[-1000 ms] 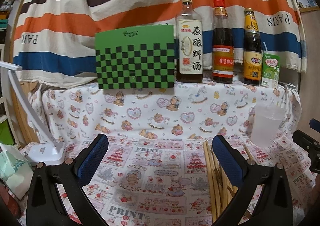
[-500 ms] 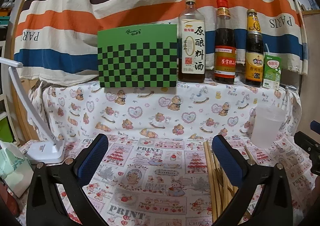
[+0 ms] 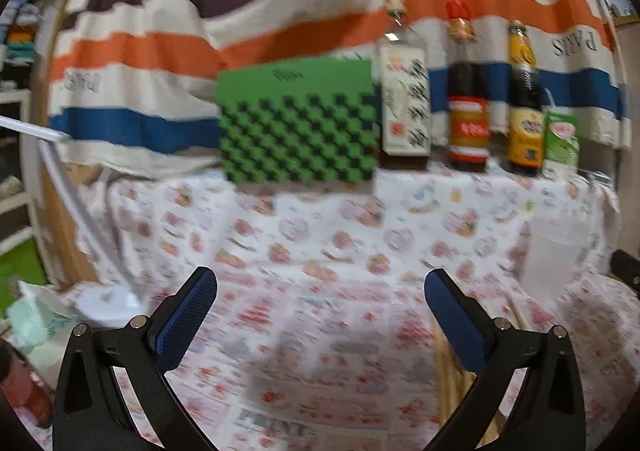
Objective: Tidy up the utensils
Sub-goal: 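Grasp one wooden chopstick from the pile with the right gripper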
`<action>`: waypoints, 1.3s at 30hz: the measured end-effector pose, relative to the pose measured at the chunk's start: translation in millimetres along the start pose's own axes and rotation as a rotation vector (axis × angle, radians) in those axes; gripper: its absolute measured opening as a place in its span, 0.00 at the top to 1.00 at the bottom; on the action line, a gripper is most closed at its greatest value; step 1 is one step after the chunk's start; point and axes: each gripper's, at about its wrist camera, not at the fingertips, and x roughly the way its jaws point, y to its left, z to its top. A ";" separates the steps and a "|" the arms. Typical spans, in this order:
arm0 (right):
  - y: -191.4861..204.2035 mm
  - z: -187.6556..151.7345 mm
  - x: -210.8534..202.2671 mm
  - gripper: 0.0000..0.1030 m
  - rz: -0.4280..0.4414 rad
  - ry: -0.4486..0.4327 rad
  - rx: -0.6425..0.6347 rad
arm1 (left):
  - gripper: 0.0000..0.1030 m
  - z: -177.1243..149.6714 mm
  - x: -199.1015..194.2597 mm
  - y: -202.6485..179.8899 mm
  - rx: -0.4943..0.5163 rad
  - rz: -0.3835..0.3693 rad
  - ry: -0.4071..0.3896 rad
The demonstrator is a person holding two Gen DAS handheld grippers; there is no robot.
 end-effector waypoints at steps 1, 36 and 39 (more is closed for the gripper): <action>-2.6 1.3 1.5 0.09 0.017 0.017 0.017 | 0.00 1.6 -3.8 2.9 -0.008 0.023 -0.032; 36.8 -52.1 57.3 0.92 0.224 0.586 -0.089 | 0.00 9.8 -12.7 4.3 0.066 0.091 -0.078; 29.4 -45.4 55.9 0.92 0.215 0.538 -0.052 | 0.00 9.3 -13.7 3.9 0.067 0.083 -0.081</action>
